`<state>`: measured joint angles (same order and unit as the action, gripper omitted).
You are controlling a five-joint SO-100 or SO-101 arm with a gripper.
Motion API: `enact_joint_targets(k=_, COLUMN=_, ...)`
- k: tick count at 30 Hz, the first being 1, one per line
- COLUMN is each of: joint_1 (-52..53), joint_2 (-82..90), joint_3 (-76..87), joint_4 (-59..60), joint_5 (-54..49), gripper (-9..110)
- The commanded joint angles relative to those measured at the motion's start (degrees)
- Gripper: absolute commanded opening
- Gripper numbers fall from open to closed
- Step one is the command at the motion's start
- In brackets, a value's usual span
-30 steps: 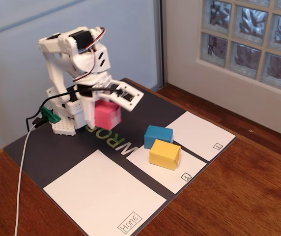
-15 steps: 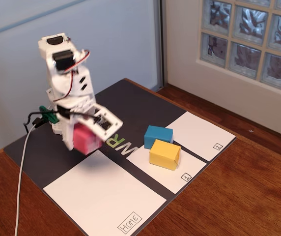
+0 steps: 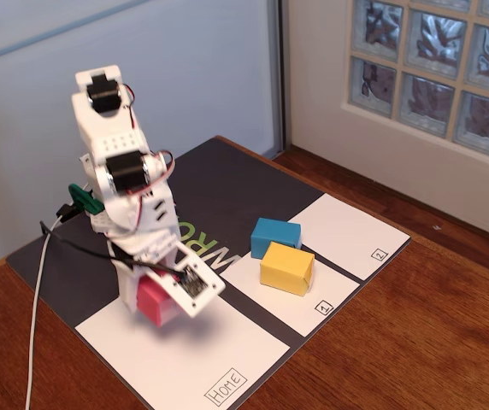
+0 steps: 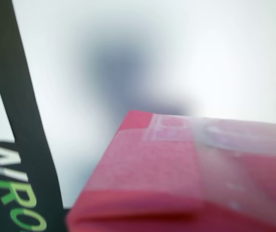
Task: Move box red to home
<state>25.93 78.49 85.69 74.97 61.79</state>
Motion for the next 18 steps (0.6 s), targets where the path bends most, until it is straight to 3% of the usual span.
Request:
enact_joint_targets(k=1, joint_1=-1.2, joint_2=-4.5, joint_3=-9.1, joint_4=-0.1, joint_5=0.4, gripper=0)
enact_joint_targets(k=8, joint_1=-2.4, joint_2=-14.6, joint_3=-20.0, joint_4=0.5, joint_5=1.1, gripper=0)
enact_joint_targets(k=18, joint_1=-4.2, joint_2=-18.5, joint_3=-19.6, joint_4=-3.1, joint_5=5.3, gripper=0)
